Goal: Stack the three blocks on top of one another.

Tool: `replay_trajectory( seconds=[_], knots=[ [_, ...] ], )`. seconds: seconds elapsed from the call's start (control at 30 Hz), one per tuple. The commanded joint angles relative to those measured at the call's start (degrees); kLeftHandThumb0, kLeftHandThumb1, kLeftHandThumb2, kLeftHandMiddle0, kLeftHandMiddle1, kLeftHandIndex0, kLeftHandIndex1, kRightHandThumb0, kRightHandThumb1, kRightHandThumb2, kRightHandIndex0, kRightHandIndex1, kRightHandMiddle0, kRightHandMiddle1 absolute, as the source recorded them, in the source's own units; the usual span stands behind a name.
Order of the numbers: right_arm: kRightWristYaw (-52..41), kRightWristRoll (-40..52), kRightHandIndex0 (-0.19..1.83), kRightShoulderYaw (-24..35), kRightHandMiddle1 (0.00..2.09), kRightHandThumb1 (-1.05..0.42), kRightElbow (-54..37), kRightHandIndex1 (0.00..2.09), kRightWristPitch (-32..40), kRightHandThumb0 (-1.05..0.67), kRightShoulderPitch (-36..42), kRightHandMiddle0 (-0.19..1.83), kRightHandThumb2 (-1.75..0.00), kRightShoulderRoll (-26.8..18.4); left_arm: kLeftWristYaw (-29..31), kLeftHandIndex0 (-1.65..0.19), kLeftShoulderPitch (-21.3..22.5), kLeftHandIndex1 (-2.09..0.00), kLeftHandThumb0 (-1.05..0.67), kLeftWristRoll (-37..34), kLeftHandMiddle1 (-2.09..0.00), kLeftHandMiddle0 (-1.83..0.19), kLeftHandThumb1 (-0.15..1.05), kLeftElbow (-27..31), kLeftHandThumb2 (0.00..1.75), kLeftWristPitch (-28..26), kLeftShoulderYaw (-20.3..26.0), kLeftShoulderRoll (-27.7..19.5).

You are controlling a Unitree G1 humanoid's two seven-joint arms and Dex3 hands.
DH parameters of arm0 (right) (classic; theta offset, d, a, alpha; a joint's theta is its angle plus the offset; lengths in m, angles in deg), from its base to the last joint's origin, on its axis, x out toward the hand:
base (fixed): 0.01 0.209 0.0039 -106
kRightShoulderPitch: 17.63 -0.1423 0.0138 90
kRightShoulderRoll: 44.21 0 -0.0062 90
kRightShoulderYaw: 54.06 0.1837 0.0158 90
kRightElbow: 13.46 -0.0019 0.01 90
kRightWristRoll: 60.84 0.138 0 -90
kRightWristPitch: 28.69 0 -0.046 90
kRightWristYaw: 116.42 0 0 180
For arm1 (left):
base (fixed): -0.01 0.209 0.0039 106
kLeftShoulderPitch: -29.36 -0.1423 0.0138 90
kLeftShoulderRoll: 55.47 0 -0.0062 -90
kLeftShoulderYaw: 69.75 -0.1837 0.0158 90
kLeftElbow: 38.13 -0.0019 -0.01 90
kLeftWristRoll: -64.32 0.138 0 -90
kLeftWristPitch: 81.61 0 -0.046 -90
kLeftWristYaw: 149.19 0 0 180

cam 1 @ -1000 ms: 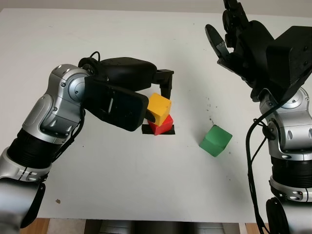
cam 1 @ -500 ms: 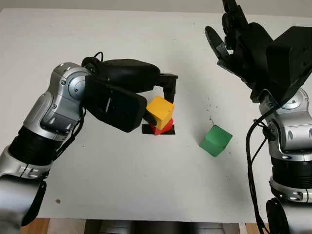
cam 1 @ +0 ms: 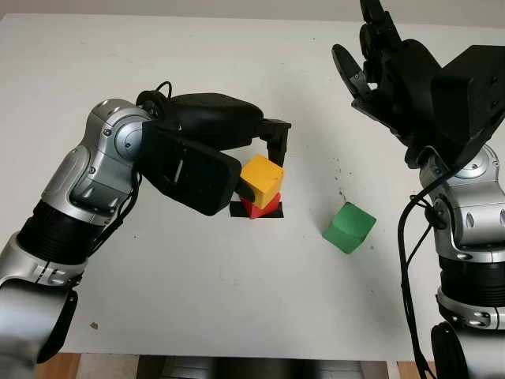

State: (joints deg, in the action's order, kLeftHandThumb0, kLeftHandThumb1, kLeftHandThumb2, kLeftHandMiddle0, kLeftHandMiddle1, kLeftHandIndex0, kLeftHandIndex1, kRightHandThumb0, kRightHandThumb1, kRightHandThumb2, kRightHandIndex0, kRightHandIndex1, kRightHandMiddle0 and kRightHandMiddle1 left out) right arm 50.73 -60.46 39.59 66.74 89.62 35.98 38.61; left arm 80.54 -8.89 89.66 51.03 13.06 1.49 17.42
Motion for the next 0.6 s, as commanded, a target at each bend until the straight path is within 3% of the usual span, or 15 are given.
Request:
replay_trajectory(
  seconds=[0.0, 0.07, 0.13, 0.33, 0.57],
  knots=[
    [-0.10, 0.21, -0.19, 0.59, 0.05, -1.05, -1.54, 0.00, 0.03, -0.68, 0.59, -0.18, -0.49, -0.05, 0.26, -0.18, 0.53, -0.58, -0.59, -0.42, -0.04, 0.00, 1.00, -0.25, 0.05, 1.24, -0.50, -0.13],
    [-0.16, 0.28, -0.19, 0.64, 0.05, -1.05, -1.56, 0.00, -0.02, -0.68, 0.66, -0.17, -0.48, -0.07, 0.35, -0.21, 0.70, -0.29, -0.63, 0.00, -0.04, 0.05, 0.99, -0.37, 0.05, 2.05, -0.71, -0.38],
    [-0.16, 0.20, -0.19, 0.58, 0.05, -1.05, -1.60, 0.00, -0.04, -0.68, 0.73, -0.17, -0.48, -0.12, 1.39, -0.09, 0.87, -0.13, -0.67, 0.06, -0.02, 0.13, 0.99, 0.05, 0.05, 1.78, -0.83, -0.62],
    [-0.45, 0.34, -0.19, 0.55, 0.05, -1.05, -1.33, 0.00, 0.19, -0.69, 0.73, -0.17, -0.48, -0.01, 3.09, 0.09, 0.15, -0.02, -0.69, -1.43, 0.00, 0.19, 0.95, 1.82, 0.04, 0.57, 0.05, -0.52],
    [-0.67, 0.19, -0.19, 0.17, 0.05, -1.05, -1.78, 0.00, 0.61, -0.69, 0.57, -0.18, -0.49, -0.09, 5.15, 0.15, -0.46, -0.01, -0.68, -4.20, 0.00, 0.19, 0.94, 6.04, 0.05, -2.93, 1.35, -1.78]
  ],
)
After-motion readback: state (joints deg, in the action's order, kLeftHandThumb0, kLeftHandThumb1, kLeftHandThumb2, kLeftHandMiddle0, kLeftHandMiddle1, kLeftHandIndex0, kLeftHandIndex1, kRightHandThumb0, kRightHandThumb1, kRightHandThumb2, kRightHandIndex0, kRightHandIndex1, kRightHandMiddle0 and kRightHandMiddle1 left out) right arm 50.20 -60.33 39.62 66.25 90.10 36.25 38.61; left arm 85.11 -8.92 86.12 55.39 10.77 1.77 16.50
